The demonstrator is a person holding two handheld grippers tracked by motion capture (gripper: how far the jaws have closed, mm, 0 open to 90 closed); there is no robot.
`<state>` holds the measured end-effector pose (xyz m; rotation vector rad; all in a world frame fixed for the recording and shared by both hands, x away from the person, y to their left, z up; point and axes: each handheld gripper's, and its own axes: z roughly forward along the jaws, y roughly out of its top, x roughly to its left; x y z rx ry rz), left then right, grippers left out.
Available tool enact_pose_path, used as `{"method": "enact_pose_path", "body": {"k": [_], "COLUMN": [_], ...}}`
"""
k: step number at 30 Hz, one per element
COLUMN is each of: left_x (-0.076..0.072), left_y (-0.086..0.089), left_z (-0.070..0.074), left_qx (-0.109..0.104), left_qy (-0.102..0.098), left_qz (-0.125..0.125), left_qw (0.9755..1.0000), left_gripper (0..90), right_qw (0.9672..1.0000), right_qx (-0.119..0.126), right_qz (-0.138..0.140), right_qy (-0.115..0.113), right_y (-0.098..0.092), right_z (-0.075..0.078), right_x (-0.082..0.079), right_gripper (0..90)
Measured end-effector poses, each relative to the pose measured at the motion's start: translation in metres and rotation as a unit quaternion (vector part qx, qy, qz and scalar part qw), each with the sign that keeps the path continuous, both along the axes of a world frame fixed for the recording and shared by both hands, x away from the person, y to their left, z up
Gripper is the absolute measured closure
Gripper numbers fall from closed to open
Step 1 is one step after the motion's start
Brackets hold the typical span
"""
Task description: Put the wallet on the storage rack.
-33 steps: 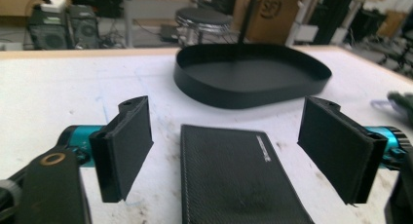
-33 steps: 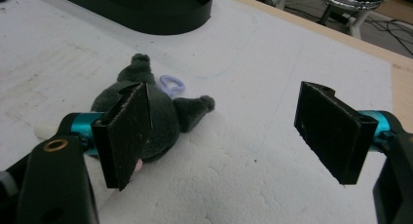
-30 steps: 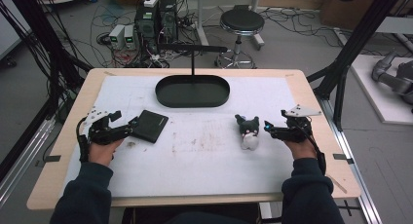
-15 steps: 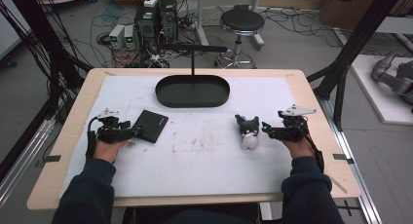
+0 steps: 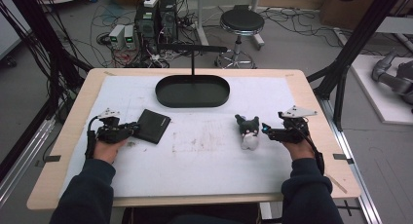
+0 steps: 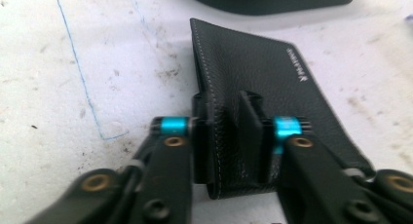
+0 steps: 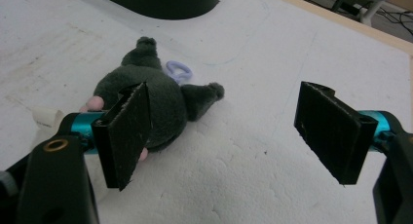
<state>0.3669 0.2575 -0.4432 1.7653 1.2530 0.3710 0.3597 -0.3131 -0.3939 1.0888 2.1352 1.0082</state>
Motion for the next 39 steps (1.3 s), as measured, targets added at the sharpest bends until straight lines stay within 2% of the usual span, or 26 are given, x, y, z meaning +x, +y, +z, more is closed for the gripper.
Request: {"method": "enact_pose_path", "body": {"k": [4,5,6,7,8,12,15,16,21,25,29,33,35,39], "left_x": [-0.001,-0.002,-0.002,-0.004,-0.004,-0.01,-0.016,-0.017,-0.022,-0.023,-0.022,-0.022,-0.021,-0.018], "left_y": [0.001,0.003,0.003,0.006,0.006,0.015,0.021,0.023,0.021,0.007,-0.015,-0.035,-0.043,-0.056], "left_z": [0.003,0.005,0.005,0.009,0.009,0.025,0.035,0.038,0.053,0.059,0.061,0.061,0.06,0.055], "left_qx": [-0.02,-0.041,-0.041,-0.054,-0.054,-0.064,-0.045,-0.039,-0.017,0.003,0.037,0.047,0.049,0.051], "left_qy": [-0.008,-0.018,-0.018,-0.033,-0.033,-0.08,-0.111,-0.116,-0.142,-0.145,-0.139,-0.136,-0.132,-0.127], "left_qz": [-0.006,-0.004,-0.004,0.002,0.002,0.023,0.038,0.037,0.011,-0.02,-0.06,-0.089,-0.099,-0.1], "left_qw": [0.9998,0.999,0.999,0.998,0.998,0.9945,0.9921,0.9918,0.9896,0.9893,0.9877,0.9855,0.9851,0.9856], "left_gripper": [84.3,85.1,85.2,85.5,85.6,86.1,86.3,86.3,86.3,86.3,86.3,86.2,86.2,85.9], "right_qw": [1.0,1.0,1.0,1.0,1.0,1.0,0.9999,1.0,0.9999,0.9999,0.9999,0.9999,0.9999,0.9999], "right_qx": [0.002,0.004,0.004,0.005,0.005,0.004,0.004,0.003,0.003,0.003,0.004,0.005,0.006,0.007], "right_qz": [-0.002,-0.004,-0.007,-0.006,-0.006,-0.006,-0.008,-0.007,-0.009,-0.008,-0.008,-0.008,-0.008,-0.007], "right_qy": [0.0,0.001,0.003,0.003,0.003,0.004,0.005,0.005,0.005,0.006,0.006,0.006,0.007,0.007], "right_y": [-0.001,-0.002,-0.002,-0.003,-0.003,-0.003,-0.003,-0.003,-0.003,-0.003,-0.003,-0.004,-0.004,-0.005], "right_z": [0.0,0.0,0.0,0.0,0.0,-0.001,-0.001,-0.001,-0.001,-0.001,-0.001,-0.001,-0.001,-0.001], "right_x": [0.0,0.001,0.001,0.001,0.001,0.001,0.001,0.001,0.001,0.001,0.001,0.001,0.001,0.001], "right_gripper": [21.8,21.8,21.8,21.8,21.8,21.8,21.8,21.8,21.8,21.8,21.8,21.8,21.8,21.7]}}
